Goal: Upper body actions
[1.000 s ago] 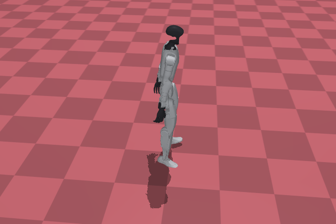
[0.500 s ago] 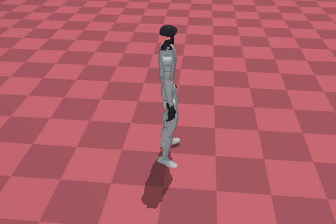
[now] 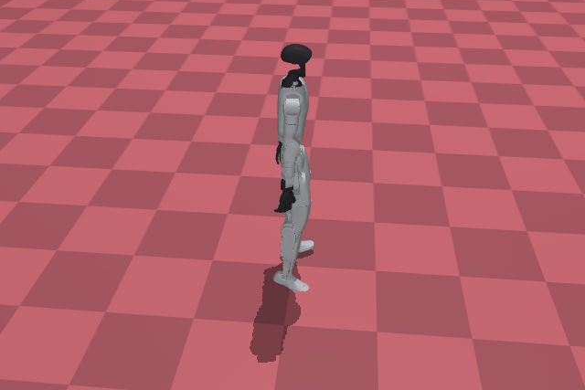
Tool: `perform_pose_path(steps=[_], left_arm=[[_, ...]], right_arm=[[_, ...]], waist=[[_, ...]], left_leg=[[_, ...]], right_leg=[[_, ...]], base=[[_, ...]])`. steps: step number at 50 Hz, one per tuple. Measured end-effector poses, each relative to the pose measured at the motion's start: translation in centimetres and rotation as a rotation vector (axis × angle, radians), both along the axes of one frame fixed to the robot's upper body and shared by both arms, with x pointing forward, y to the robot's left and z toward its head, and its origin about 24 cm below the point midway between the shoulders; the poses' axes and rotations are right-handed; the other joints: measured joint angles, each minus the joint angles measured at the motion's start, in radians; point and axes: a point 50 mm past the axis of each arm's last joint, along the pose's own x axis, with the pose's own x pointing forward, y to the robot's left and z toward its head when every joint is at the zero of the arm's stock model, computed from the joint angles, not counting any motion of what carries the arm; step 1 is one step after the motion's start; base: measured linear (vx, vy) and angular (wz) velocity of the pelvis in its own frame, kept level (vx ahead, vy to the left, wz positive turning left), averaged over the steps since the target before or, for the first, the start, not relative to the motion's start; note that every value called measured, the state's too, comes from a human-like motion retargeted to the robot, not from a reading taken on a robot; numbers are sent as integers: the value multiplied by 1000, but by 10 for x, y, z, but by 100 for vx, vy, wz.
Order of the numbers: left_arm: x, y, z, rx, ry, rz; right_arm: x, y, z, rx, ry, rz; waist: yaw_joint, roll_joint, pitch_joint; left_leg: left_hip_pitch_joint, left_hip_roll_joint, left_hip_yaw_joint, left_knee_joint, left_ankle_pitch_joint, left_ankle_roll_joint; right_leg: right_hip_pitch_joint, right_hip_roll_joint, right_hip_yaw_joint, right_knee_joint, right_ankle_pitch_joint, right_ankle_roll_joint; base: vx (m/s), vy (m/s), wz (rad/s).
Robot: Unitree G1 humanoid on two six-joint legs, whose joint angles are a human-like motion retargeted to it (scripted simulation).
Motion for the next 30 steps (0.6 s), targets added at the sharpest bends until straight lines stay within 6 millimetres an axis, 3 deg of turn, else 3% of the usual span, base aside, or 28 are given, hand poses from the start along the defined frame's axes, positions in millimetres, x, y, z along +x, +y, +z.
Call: perform_pose_path(steps=[3, 8, 10, 16, 20, 25, 27, 30], left_arm=[[17, 5, 0, 9, -48, -52], [59, 23, 5, 52, -161, -152], [79, 34, 9, 86, -212, -191], [167, 71, 43, 224, -398, -436], [230, 81, 77, 336, -528, -525], [310, 77, 135, 412, -748, -529], [344, 77, 172, 475, -848, -554], [379, 80, 226, 572, -968, -593]], right_arm=[[19, 2, 0, 16, -59, 41], [71, 3, 5, 33, -187, 151], [97, 3, 10, 30, -249, 198], [196, 12, 46, 23, -502, 319], [257, 24, 82, 37, -699, 380], [312, 36, 132, 84, -931, 375], [336, 35, 161, 92, -1036, 355], [363, 34, 202, 71, -1149, 383]], waist=[[3, 2, 13], [-2, 8, 60], [-5, 5, 85], [23, 4, 146], [54, 16, 187], [75, 21, 248], [80, 14, 269], [89, 8, 283]], left_leg=[[-12, 5, -2, 12, -4, 0], [-58, 36, 10, 62, -17, -6], [-95, 62, 26, 115, -37, -19], [-370, 164, -21, 481, -182, -70], [-551, 237, -33, 708, -266, -83], [-780, 276, -75, 958, -342, -76], [-887, 293, -81, 1072, -373, -69], [-1021, 316, -76, 1201, -413, -54]], right_leg=[[-16, -4, 6, 24, -9, 4], [-85, -6, 29, 125, -51, 11], [-129, -10, 45, 184, -74, 17], [-323, -33, 70, 380, -150, 38], [-482, -12, 104, 565, -227, 29], [-674, 7, 121, 782, -290, 10], [-780, 9, 123, 896, -325, 2], [-920, 21, 120, 1022, -365, -26]], base=[[-4, -1, -4], [-12, -5, -7], [-27, -10, -25], [-31, -15, -8], [-30, -9, -21], [-27, -14, 12], [-31, -16, 23], [-25, -6, -10]])
